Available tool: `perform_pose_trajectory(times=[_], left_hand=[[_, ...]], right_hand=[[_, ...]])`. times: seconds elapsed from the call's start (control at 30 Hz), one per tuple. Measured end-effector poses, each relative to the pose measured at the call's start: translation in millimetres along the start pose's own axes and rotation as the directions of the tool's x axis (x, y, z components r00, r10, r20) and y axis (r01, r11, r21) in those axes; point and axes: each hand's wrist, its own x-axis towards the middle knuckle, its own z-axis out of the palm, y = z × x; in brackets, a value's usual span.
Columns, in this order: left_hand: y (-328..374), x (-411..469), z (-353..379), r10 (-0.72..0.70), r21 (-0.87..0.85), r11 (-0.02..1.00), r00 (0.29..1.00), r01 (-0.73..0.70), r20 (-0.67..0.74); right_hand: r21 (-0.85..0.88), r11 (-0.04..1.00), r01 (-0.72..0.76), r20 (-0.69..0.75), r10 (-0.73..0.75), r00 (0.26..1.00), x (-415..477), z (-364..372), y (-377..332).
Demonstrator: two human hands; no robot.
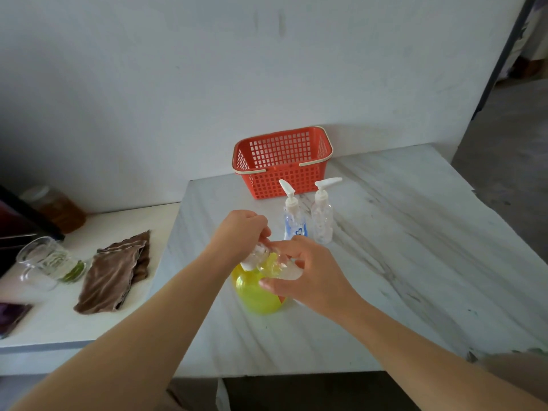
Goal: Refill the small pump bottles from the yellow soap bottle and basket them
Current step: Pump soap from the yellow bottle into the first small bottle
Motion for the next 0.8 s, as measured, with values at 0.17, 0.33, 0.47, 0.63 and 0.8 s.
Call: perform_pose_trajectory(times=[0.17, 0.33, 0.47, 0.63, 0.8], left_hand=[[3.5, -0.8, -2.9, 0.033, -0.002, 0.999, 0.999, -0.033, 0.004], [-1.2, -0.1, 1.7, 0.025, 0.003, 1.000, 1.000, -0.025, -0.017], [-2.9, -1.9, 3.9, 0.018, 0.022, 1.000, 0.999, -0.017, -0.027], [0.1, -4.3, 2.6, 0.015, 0.020, 1.000, 0.999, -0.014, -0.033], [5.4, -2.5, -1.1, 0.070, 0.022, 0.997, 0.996, -0.069, -0.048]], right_hand=[[0.007, 1.000, 0.017, 0.002, -0.017, 1.000, 1.3, -2.2, -3.2], [0.000, 1.000, 0.011, 0.001, -0.011, 1.000, 0.2, -1.0, 0.6], [-0.010, 1.000, 0.004, 0.002, -0.004, 1.000, -1.7, -0.8, 1.6], [-0.003, 1.000, 0.001, 0.002, -0.001, 1.000, -1.7, -1.4, -1.0], [0.015, 0.999, 0.044, -0.007, -0.044, 0.999, 1.1, -3.8, -5.6]])
